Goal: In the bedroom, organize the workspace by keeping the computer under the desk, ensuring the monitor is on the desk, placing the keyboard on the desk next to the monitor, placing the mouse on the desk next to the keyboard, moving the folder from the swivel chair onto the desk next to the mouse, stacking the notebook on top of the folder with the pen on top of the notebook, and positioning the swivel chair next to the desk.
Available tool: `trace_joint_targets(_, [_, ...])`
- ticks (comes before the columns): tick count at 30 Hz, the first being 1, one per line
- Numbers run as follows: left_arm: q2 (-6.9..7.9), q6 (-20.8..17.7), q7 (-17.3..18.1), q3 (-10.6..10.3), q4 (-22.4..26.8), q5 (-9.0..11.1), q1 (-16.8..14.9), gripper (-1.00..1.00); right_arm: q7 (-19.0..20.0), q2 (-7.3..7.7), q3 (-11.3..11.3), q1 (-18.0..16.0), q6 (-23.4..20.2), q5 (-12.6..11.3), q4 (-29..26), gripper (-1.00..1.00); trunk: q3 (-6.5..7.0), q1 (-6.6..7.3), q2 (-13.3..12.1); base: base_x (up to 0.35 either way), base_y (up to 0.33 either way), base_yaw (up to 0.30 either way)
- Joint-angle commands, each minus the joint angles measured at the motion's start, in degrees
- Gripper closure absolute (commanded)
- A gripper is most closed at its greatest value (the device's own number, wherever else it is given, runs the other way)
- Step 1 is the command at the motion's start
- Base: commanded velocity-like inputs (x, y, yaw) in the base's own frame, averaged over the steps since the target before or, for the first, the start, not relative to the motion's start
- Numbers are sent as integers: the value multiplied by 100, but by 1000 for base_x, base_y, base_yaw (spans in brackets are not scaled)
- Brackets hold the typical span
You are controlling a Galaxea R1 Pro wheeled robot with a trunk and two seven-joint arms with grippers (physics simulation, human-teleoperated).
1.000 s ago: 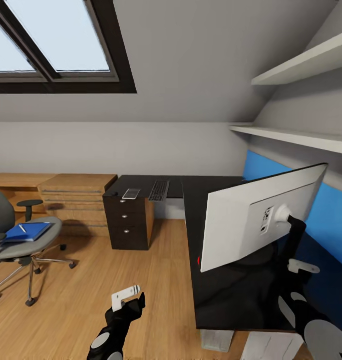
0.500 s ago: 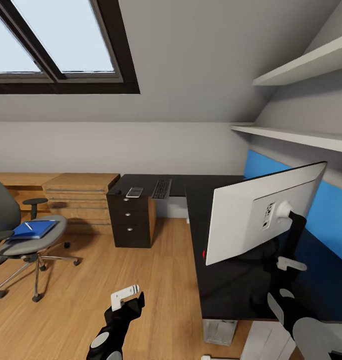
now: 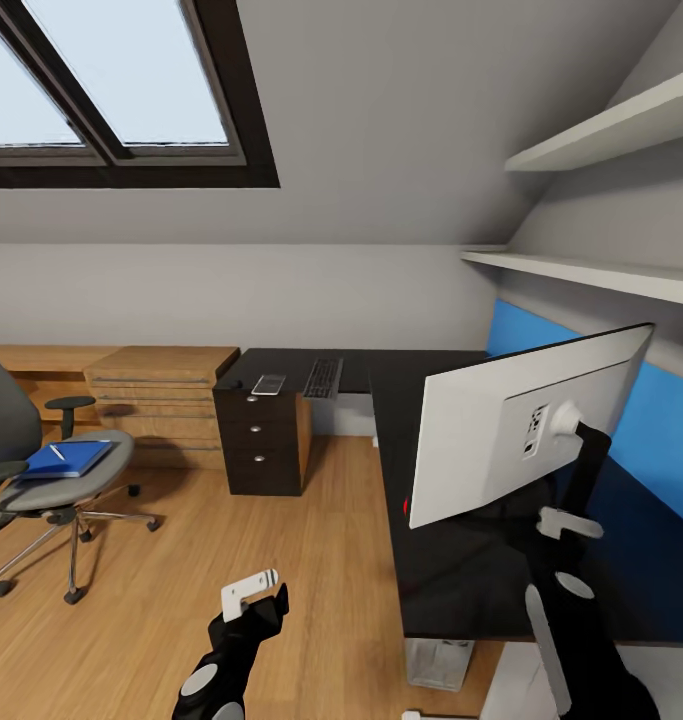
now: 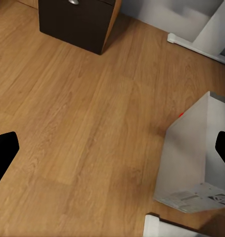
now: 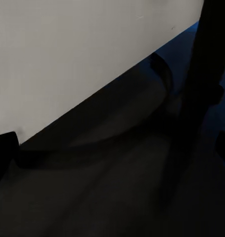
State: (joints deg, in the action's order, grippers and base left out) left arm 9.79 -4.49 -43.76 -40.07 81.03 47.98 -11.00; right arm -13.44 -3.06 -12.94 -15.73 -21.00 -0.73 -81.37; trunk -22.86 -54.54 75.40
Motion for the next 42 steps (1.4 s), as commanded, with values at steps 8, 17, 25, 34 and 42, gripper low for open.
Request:
trace_joint_targets(8, [-2,-26,-36,-26,10,1,-7,-100,-17,-295,360,419,-448,-13,-828,-100,-7,0,4,0,0,0])
trace_joint_targets(17, [1,-26,-36,-19,10,1,-7,-100,-8,-309,482,438,-371,-16,-846,-100,-7,0,4,0,0,0])
trace_joint_targets(25, [-6,-26,-47,-37,4,12,-7,-100,-83,-327,503,439,163,12,-855,-100,-7,0,4,0,224,0])
trace_joint_targets(34, [-6,-26,-46,-37,2,18,-7,-100,-478,-327,553,439,280,11,-855,-100,30,0,4,0,298,-127])
trace_joint_targets(42, [-9,-26,-40,-36,1,18,-7,-100,-498,-327,598,440,332,12,-848,-100,81,0,4,-31,299,-219])
